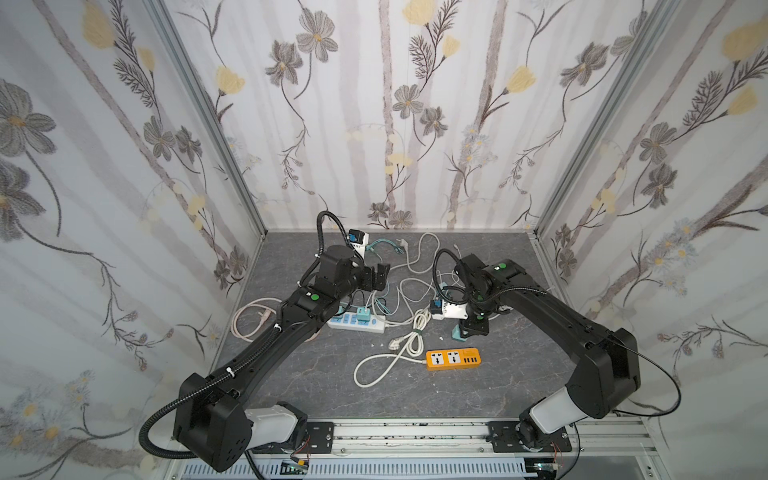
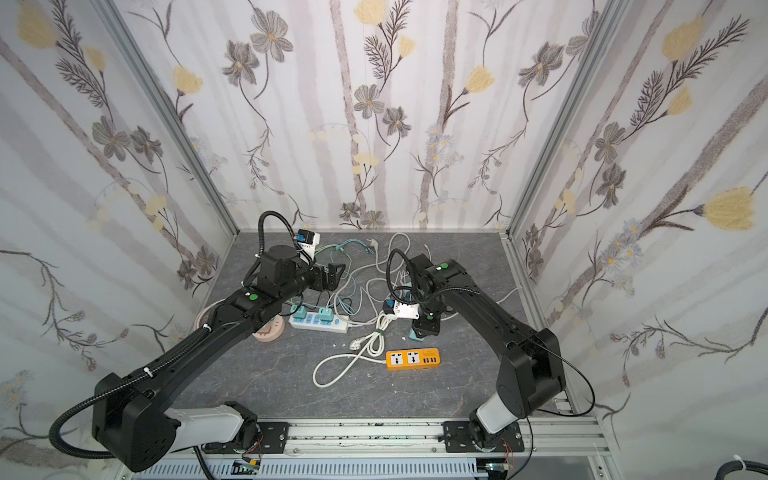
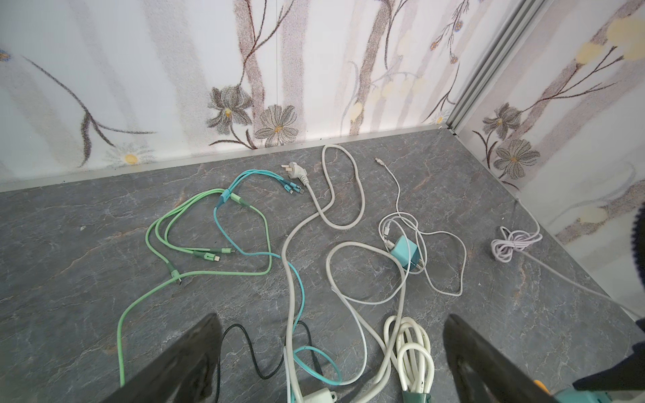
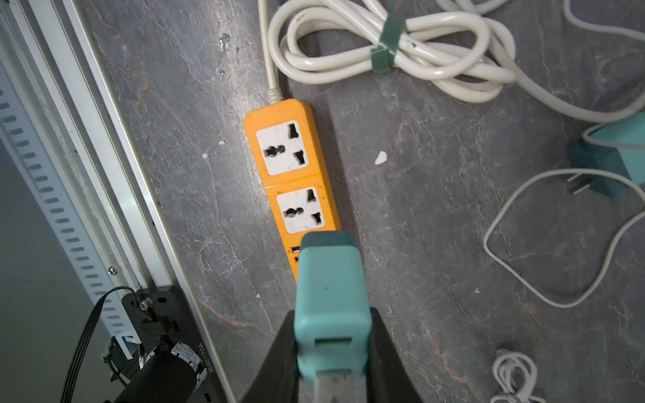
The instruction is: Insert the plug
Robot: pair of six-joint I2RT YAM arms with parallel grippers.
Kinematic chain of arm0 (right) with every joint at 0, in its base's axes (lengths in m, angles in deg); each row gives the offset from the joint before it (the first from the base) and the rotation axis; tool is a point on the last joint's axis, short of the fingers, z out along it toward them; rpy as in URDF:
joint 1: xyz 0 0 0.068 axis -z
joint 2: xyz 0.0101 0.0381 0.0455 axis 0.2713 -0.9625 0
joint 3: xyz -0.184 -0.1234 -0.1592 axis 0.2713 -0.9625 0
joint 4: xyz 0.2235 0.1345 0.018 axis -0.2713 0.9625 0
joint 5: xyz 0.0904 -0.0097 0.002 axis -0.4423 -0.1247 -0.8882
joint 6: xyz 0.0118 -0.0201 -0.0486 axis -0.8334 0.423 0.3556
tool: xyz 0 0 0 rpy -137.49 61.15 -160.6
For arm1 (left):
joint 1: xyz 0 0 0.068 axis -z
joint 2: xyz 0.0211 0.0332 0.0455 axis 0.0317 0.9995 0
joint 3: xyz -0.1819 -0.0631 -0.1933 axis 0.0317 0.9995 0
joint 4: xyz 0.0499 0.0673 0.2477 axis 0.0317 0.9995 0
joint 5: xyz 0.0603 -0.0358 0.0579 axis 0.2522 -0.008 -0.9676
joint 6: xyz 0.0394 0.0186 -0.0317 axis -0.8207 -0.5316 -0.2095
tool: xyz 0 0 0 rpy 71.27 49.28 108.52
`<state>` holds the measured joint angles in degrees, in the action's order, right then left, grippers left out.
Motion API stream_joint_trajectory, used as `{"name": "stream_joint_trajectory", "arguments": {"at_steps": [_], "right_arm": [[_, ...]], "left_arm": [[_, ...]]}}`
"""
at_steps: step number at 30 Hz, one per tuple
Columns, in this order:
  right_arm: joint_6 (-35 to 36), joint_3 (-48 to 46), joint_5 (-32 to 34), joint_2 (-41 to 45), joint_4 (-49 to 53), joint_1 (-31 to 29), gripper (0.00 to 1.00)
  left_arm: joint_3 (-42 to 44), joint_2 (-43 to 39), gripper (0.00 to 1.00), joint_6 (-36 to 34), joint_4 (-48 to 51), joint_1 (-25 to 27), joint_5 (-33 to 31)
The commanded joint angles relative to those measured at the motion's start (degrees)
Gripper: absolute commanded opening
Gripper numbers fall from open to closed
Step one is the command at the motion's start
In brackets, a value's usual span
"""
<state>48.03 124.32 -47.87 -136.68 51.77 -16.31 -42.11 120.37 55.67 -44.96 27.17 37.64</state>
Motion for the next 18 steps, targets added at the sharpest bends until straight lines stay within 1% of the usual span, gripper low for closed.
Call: {"name": "stream_joint_trajectory", "arguments": {"at_steps": [1,6,9,18], "right_arm": [[1.8,0.1,3.1,-1.6,-0.8,-2.6,0.00],[3.1,-2.6,6.3,-3.1,-2.6,-5.9,0.00],[3.7,-5.0,9.8,-3.4,-5.6,-6.9,0.00],[4.1,-5.5,6.8,-5.1,-7.3,-7.2,0.00]], "left_arm": [[1.1,-0.9,1.00,0.4,-1.9,-0.2,0.8],[2.6,-0.9,1.00,0.7,-3.4,-0.5,0.0],[2.3,-0.9,1.00,0.8,-3.0,-0.5,0.3],[1.8,-0.5,1.00,0.8,-3.0,-0.5,1.1]]}}
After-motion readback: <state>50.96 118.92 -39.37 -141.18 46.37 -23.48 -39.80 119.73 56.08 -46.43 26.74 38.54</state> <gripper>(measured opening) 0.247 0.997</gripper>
